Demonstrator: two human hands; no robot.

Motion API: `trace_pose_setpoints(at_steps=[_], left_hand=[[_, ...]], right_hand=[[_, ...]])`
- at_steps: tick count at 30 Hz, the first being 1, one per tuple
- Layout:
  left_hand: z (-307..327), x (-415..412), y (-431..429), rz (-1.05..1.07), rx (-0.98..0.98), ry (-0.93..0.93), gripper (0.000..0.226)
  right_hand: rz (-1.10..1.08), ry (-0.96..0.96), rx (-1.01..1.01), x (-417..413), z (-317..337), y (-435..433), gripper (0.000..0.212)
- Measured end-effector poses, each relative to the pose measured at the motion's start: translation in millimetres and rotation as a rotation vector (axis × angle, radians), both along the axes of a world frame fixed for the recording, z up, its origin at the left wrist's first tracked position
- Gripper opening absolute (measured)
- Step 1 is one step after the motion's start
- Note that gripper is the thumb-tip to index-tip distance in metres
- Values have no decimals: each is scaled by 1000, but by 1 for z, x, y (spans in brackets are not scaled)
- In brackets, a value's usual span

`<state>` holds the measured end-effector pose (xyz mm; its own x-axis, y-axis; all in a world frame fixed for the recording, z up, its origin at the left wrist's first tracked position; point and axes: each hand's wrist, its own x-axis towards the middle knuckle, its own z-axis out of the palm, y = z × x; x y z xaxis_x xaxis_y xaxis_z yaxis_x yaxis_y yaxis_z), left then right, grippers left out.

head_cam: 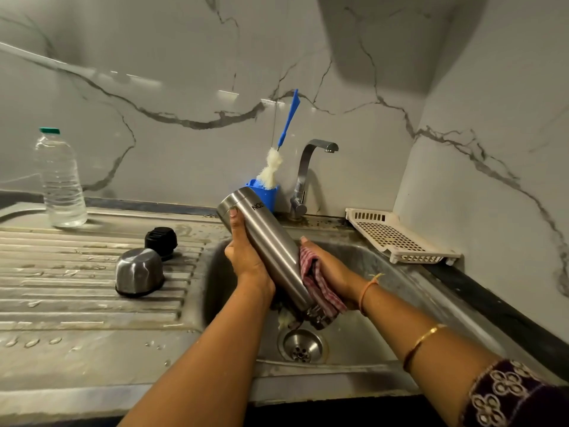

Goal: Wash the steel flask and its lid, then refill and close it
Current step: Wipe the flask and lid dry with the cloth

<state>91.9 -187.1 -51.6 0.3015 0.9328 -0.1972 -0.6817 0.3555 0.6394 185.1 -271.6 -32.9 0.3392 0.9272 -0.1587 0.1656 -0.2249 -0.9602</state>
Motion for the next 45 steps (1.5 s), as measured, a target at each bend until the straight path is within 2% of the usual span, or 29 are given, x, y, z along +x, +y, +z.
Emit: trace_pose_setpoints(at_steps=[2, 4, 6, 9, 13, 15, 17, 18, 21, 22, 24, 26, 30, 31, 33, 35, 36, 38, 41, 45], left_hand=[[2, 0, -1, 64, 50, 89, 75], [-2, 4, 1, 102, 128, 213, 55], [-7, 8, 1, 69, 216, 278, 51], [-10, 16, 1, -94, 254, 205, 58], [-6, 18, -11, -270, 370, 181, 48], [-9, 18, -17, -302, 483, 241, 40], [-7, 18, -20, -296, 603, 299, 36], [-7, 19, -18, -305, 679, 338, 44], [-8, 19, -20, -327, 906, 444, 91], [-9, 19, -21, -319, 963, 475, 98], [-12, 21, -20, -295, 1015, 505, 103], [-13, 20, -15, -250, 993, 512, 106], [-20, 14, -7, -217, 1013, 565, 98], [-22, 15, -7, -225, 1053, 624, 95], [-23, 20, -12, -215, 1220, 865, 81], [-26, 26, -15, -162, 1344, 1023, 67], [-27, 27, -17, -132, 1334, 1015, 66], [-25, 23, -18, -69, 1240, 899, 74], [-20, 19, -21, -27, 1170, 789, 97], [-17, 17, -21, -39, 1174, 713, 99]], right_hand=[[-76, -215, 29, -2, -6, 1, 46], [-150, -433, 85, -8, -10, 3, 47], [-193, -541, 177, -15, -10, 5, 46], [-247, -635, 385, -18, -2, 14, 41], [-332, -800, 506, -12, 10, 26, 53], [-403, -846, 590, -10, 20, 28, 53], [-448, -803, 631, -7, 37, 30, 46], [-450, -728, 616, -2, 47, 33, 41], [-388, -438, 470, 12, 75, 35, 34], [-356, -395, 415, 15, 81, 33, 34], [-293, -449, 305, 15, 85, 31, 33], [-239, -660, 225, 9, 84, 26, 35], [-136, -1214, 172, -4, 75, 10, 40], [-90, -1378, 167, -6, 71, 8, 40], [21, -1697, 153, -9, 59, 9, 42], [40, -1847, 135, -11, 55, 10, 47], [8, -1832, 110, -11, 58, 11, 47], [-50, -1666, 50, -8, 71, 13, 46], [-45, -1232, -39, -6, 92, 22, 45], [-95, -711, -6, 8, 103, 21, 41]])
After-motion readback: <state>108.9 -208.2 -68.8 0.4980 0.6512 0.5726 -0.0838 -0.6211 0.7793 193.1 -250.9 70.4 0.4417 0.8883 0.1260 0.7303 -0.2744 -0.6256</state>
